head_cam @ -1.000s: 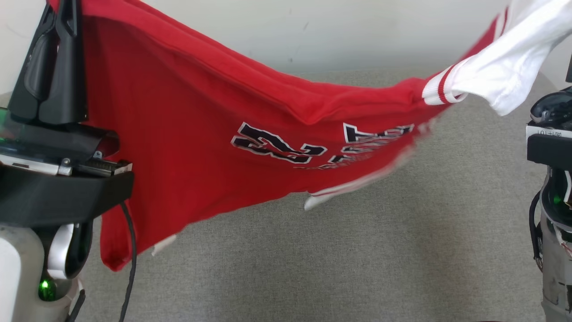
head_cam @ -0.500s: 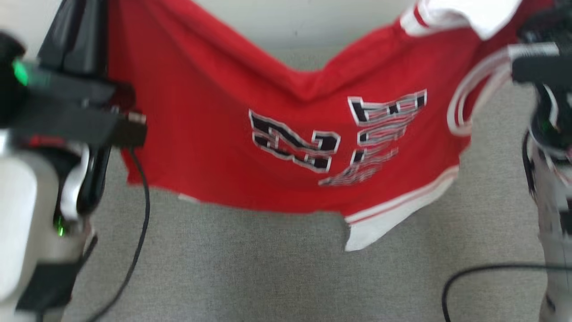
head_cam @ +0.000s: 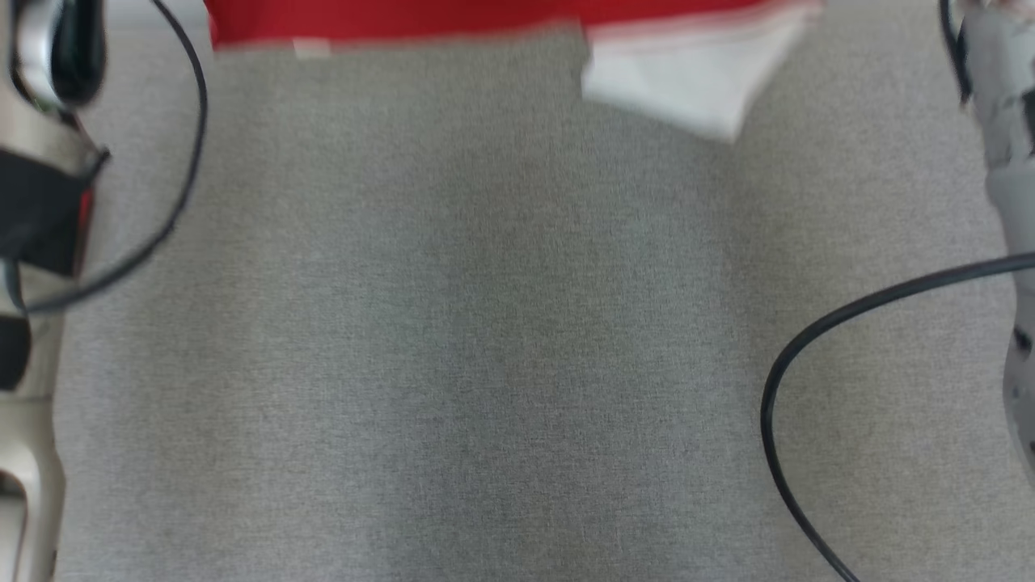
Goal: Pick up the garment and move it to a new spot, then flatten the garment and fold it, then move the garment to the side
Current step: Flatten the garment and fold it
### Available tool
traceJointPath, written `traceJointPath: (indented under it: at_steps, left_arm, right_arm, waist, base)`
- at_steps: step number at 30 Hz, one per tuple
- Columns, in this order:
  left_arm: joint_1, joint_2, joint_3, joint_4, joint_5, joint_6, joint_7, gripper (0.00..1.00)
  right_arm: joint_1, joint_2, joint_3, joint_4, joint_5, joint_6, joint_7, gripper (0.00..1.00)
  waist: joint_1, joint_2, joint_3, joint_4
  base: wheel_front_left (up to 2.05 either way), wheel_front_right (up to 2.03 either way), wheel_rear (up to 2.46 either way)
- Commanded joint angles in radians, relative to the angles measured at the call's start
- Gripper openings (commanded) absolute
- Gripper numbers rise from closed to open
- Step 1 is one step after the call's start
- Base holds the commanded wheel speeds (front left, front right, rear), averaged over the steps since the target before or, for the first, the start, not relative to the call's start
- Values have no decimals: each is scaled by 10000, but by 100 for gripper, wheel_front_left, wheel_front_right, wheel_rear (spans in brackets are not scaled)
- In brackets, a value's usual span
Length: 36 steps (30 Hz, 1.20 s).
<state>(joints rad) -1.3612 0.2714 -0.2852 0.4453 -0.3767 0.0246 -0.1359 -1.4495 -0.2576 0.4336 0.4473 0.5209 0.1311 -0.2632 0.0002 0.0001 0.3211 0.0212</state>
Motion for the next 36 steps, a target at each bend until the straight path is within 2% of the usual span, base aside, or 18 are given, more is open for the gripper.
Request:
traceJointPath:
  at_steps: [1, 7, 9, 13, 20, 25, 30, 36]
  left_arm:
    - [-369, -70, -80, 568, 118, -175, -337, 0]
    - [-198, -302, 4, 1599, -150, -416, -972, 0]
    - [460, -516, 66, 1937, -351, -485, -1153, 0]
    - [1704, -817, 234, 1840, -547, -528, -1255, 0]
    - [4825, -1247, 860, -300, -421, -240, -1285, 0]
    - [7425, -1555, 967, -1936, -291, -240, -1288, 0]
    - [9708, -1516, 860, -2967, -285, -151, -1248, 0]
    - [11891, -1295, 751, -3749, -945, -210, -364, 0]
  right_arm:
    - [-366, 107, 76, 158, 48, -6, -27, 0]
    - [73, 46, 479, 196, 328, -6, -34, 0]
    - [920, -85, 747, -55, 570, -6, -36, 0]
    - [2538, -158, 588, -741, 969, -6, -39, 0]
    - [6465, 16, -452, -2864, 1224, -3, -38, 0]
    - [9373, 31, -893, -4228, 1124, -3, -40, 0]
    - [11804, 15, -1210, -4835, 1078, -3, -40, 0]
    - [14177, -36, -1148, -4948, 1231, -3, 50, 0]
  waist:
    - [-2, -1, 358, -61]
    - [-2, -1, 796, 0]
    - [-2, -1, 984, 29]
    - [-2, -1, 1076, 55]
    - [-2, -1, 933, -46]
    - [-2, -1, 614, -141]
    - [-2, -1, 113, -212]
    - [-2, -1, -839, -157]
  base:
    - [0, 0, 0]
    - [0, 0, 0]
    - [0, 0, 0]
    - [0, 0, 0]
    - [0, 0, 0]
    - [0, 0, 0]
    - [0, 0, 0]
    - [0, 0, 0]
